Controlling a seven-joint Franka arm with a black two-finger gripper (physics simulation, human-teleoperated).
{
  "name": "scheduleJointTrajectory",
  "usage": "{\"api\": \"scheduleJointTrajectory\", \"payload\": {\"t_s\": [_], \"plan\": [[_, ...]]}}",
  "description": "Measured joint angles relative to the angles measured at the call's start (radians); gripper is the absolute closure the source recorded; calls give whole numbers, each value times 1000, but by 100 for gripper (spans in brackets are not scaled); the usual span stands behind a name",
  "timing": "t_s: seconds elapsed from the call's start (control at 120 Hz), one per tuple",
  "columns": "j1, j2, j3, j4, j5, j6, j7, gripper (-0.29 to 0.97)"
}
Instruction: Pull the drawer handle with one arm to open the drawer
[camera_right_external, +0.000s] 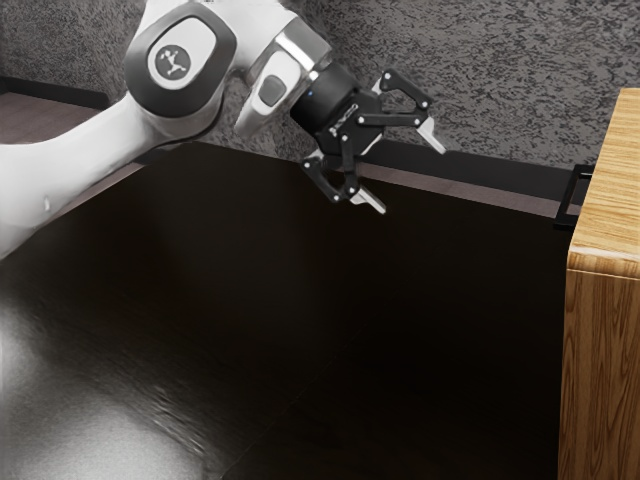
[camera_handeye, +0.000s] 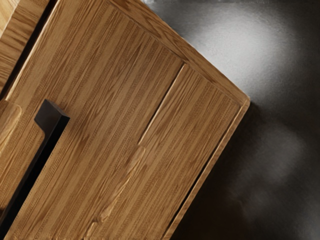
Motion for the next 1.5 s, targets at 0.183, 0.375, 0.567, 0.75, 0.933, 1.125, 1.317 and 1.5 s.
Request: {"api": "scheduleJointTrajectory", "payload": {"t_s": [0.183, 0.375, 0.567, 0.75, 0.933, 1.125, 1.317, 1.5], "plan": [[44, -23, 84, -30, -325, -1, 140, 0], [-27, -6, 10, 15, -30, 43, 278, 2], [-114, 106, -29, 69, 178, 77, 398, 4], [-158, 139, -42, 111, 231, 93, 488, 16], [-215, 153, -39, 114, 244, 128, 538, 35], [-276, 190, 7, 150, 248, 159, 572, 42], [-290, 196, 5, 153, 207, 183, 565, 44], [-306, 213, 16, 158, 172, 222, 526, 43]]}}
